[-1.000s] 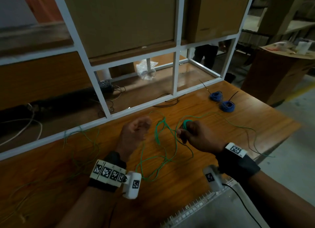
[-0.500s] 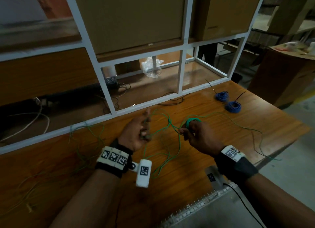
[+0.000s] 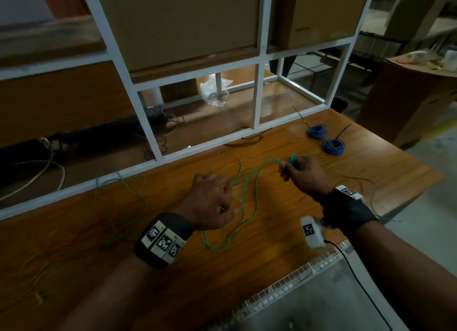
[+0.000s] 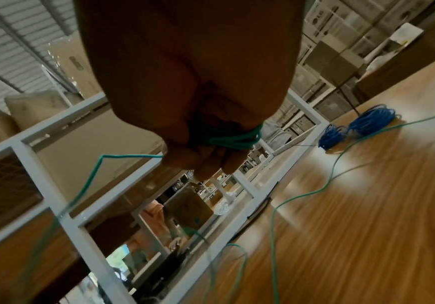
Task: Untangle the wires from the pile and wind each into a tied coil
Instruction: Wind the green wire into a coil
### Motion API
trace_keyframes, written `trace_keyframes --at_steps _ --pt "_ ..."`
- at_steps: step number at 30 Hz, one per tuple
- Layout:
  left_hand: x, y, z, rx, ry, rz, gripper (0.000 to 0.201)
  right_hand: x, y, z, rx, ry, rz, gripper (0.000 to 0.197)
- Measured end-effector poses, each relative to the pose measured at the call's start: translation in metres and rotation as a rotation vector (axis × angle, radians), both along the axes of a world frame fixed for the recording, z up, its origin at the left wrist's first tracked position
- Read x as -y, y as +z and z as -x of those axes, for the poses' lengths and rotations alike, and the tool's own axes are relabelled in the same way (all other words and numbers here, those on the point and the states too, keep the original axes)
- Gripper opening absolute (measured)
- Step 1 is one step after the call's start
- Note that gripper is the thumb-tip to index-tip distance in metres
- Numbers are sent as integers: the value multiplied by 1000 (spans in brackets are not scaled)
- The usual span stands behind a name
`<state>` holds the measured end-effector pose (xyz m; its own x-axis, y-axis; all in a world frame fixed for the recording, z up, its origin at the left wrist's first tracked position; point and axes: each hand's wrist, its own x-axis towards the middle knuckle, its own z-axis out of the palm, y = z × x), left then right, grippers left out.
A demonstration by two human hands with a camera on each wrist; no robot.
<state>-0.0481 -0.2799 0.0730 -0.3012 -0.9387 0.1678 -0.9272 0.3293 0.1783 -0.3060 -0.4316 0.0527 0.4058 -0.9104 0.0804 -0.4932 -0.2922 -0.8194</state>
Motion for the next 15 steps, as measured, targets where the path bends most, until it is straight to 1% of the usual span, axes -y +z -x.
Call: trace_keyframes --at_steps 2,3,4,5,7,8,10,11,12,13,14,15 --pt "4 -8 4 122 94 -119 21 -7 5 -5 147 73 -116 32" --pt "7 -11 3 162 156 -171 19 -11 6 -7 199 109 -170 30" --pt "10 -13 2 158 201 -208 21 -15 7 -10 221 134 -195 30" --pt "13 -15 1 80 231 -226 23 -18 6 -12 224 151 -186 30" --pt "16 -10 0 -234 260 -211 18 -23 2 -17 184 171 -113 39" --pt "16 -6 -2 -407 245 -203 16 -24 -1 -20 153 169 -77 43" --pt "18 -1 0 -641 133 -178 24 -25 -5 -24 164 152 -84 40" --pt "19 1 4 -720 93 -193 32 -26 -6 -27 196 135 -102 38" --pt "20 3 11 -833 138 -265 45 -29 -5 -30 211 123 -103 35" --pt "21 6 18 -933 223 -343 62 -33 -3 -32 200 120 -81 33" --pt "23 6 24 -976 291 -382 77 -36 -1 -34 152 122 -28 33" --pt "26 7 30 -947 346 -361 85 -39 1 -36 76 119 56 32"
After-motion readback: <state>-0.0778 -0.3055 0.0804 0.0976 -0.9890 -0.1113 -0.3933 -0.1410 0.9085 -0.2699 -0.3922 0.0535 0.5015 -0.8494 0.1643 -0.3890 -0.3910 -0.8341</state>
